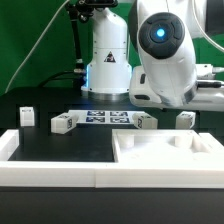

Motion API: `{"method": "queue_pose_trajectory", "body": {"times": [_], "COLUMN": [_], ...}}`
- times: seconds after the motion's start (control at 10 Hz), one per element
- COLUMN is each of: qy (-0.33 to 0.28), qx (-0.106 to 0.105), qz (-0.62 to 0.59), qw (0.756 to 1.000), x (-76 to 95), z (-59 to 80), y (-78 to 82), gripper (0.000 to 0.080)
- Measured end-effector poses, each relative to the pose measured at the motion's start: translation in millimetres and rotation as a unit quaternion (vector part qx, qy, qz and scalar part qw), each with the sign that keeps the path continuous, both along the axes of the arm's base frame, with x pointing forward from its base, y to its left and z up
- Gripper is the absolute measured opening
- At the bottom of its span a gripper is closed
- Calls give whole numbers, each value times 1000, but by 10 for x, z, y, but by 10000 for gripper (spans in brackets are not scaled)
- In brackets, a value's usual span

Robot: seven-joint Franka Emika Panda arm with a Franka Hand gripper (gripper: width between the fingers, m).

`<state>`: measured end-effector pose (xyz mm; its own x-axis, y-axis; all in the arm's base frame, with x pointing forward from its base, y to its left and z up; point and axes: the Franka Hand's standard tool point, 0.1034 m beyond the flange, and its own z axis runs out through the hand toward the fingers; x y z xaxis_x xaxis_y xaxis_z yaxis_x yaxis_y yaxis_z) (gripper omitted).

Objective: Assemble one leg

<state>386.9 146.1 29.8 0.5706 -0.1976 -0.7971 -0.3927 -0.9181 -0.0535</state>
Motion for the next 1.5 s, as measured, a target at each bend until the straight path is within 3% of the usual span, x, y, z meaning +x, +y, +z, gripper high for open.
{"method": "queue_pose_trajectory", "body": {"times": [0.6, 0.7, 0.8, 0.9, 1.1, 1.5], "qy": [15, 20, 21, 21, 21, 21], "qx": [-7, -17, -20, -19, -19, -19], "qz": [4, -1, -4, -3, -3, -3], "qw": [1000, 1000, 1000, 1000, 1000, 1000], "x": [-161, -169, -171, -170, -169, -170], "z": [-182, -186, -187, -186, -185, -185], "y": [62, 75, 79, 77, 78, 78], "gripper": [649, 649, 522, 522, 289, 289]}}
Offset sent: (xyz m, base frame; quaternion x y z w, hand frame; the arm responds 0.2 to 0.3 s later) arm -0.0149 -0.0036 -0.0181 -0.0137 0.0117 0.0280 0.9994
